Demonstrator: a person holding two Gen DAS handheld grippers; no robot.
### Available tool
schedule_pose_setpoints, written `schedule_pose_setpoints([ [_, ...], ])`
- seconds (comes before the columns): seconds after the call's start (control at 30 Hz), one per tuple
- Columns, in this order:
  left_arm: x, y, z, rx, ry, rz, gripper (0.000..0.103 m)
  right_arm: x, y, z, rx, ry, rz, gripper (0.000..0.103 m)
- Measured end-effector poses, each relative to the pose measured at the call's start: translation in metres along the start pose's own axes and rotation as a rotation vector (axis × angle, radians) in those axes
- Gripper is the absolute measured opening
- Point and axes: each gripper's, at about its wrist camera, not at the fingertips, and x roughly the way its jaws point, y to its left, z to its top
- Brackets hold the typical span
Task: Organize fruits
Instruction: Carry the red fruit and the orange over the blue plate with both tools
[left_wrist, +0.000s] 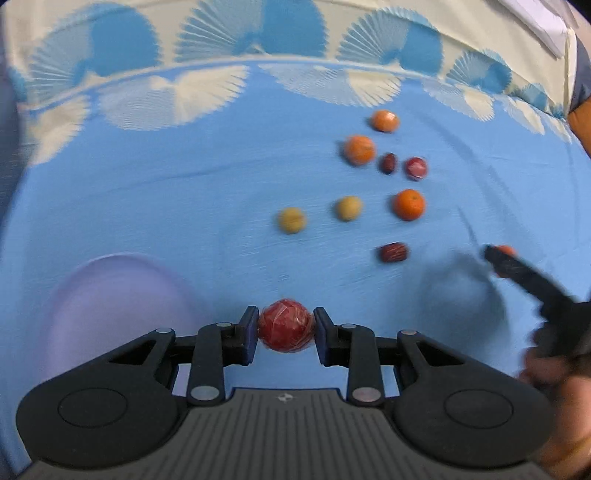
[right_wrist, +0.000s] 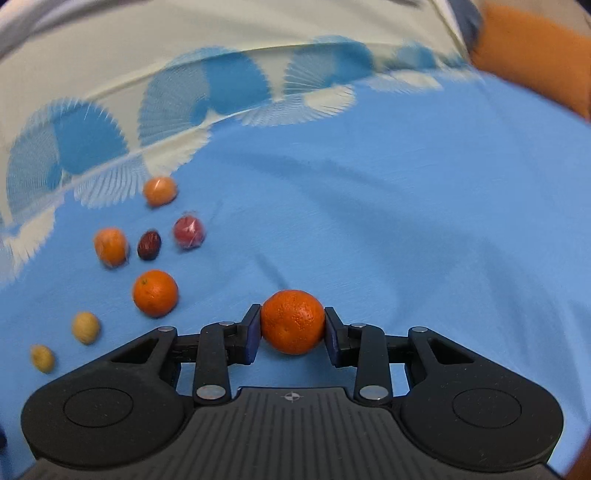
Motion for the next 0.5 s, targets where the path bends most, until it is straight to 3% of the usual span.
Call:
schedule_pose_setpoints([
  [0.17,-0.067,0.041,-0.034,-0.026,-0.064,0.094,0.034,-0.093,0.0,-0.002,-0.071,-0.045,0.137,0.036],
  [0.37,-0.129,0.084,-0.081,-0.097,-0.094,0.109,0.034,-0.194,0.033,-0.045,-0.233,-0.041,0.34,0.036],
  [0.5,-0.16,0.107,-0.116,-0.138,-0.101,0.11,0.034,-0.239,0.058,-0.075,-0.28,-0.028,0.444,0.036],
])
